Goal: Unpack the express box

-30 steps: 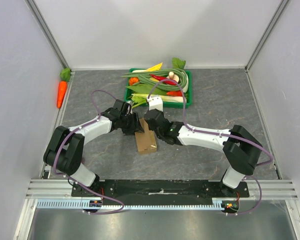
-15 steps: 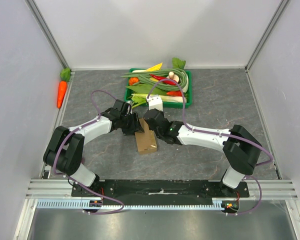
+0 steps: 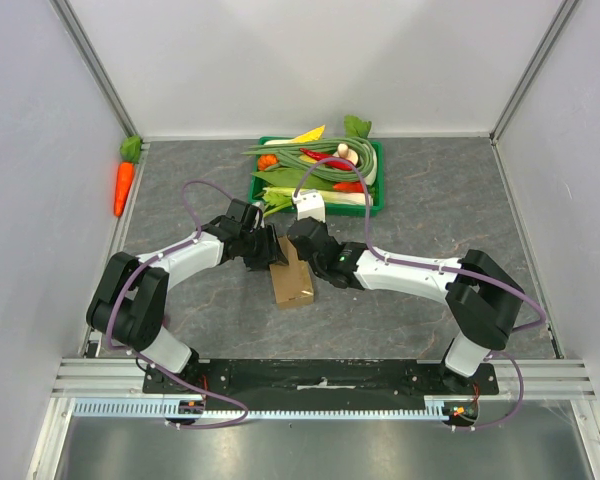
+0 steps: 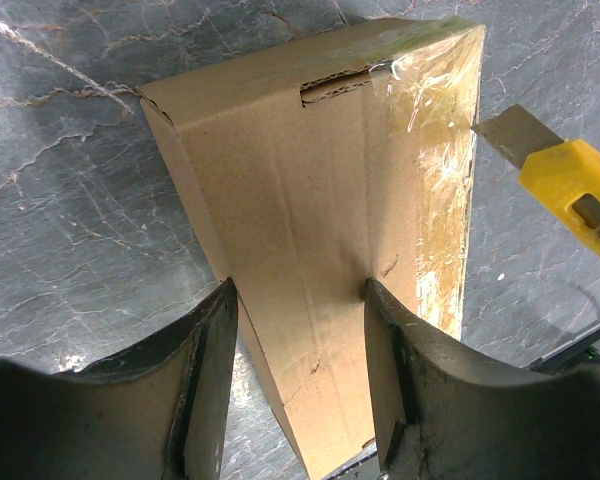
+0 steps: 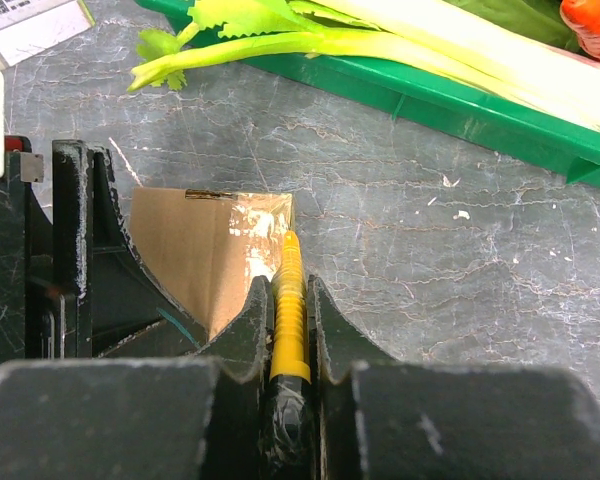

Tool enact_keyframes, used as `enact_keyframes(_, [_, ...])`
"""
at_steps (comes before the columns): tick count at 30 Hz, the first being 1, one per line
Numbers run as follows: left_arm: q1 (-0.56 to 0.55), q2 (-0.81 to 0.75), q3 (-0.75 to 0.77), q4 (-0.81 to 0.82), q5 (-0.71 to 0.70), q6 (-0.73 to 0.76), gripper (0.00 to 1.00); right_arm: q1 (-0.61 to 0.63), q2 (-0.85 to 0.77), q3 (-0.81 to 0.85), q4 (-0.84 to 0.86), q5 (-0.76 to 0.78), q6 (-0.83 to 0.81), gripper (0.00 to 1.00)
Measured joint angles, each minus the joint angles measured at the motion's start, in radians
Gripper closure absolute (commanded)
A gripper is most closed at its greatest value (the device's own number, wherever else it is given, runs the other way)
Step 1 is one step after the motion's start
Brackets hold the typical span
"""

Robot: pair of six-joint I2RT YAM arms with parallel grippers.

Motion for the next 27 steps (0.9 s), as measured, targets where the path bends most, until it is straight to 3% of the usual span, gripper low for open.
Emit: enact_keyframes(27, [0.005,0.000,0.000,-0.002,0.000,-0.007,0.61,0.005,-0.010,-0.011,-0.023,-0.027,-0.023,1.00])
